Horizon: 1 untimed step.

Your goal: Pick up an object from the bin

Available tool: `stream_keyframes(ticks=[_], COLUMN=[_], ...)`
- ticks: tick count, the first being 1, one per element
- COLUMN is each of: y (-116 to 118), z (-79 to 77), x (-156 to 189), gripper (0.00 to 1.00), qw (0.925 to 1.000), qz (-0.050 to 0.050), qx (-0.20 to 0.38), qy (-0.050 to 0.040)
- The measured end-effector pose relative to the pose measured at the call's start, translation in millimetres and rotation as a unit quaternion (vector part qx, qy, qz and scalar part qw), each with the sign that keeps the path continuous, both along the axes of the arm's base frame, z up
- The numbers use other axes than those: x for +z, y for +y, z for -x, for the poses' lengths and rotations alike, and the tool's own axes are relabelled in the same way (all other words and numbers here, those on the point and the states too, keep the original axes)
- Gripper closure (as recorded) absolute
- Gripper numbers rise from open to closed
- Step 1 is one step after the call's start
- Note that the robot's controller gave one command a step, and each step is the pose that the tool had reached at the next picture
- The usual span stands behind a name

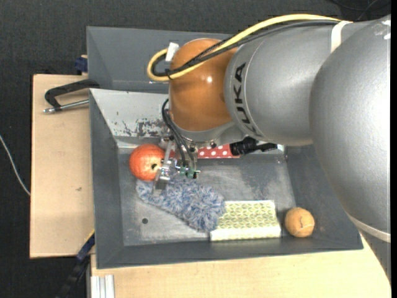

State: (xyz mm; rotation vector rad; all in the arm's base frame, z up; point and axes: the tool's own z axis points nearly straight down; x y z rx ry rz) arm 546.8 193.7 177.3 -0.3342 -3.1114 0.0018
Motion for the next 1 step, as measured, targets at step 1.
stream_keyframes(ticks=[1], y=[-11.0], z=[-27.3], x=[68.8], gripper=[1.00], qw=[0.9999], qz=[-0.001], qx=[0.009], qy=[-0.0080])
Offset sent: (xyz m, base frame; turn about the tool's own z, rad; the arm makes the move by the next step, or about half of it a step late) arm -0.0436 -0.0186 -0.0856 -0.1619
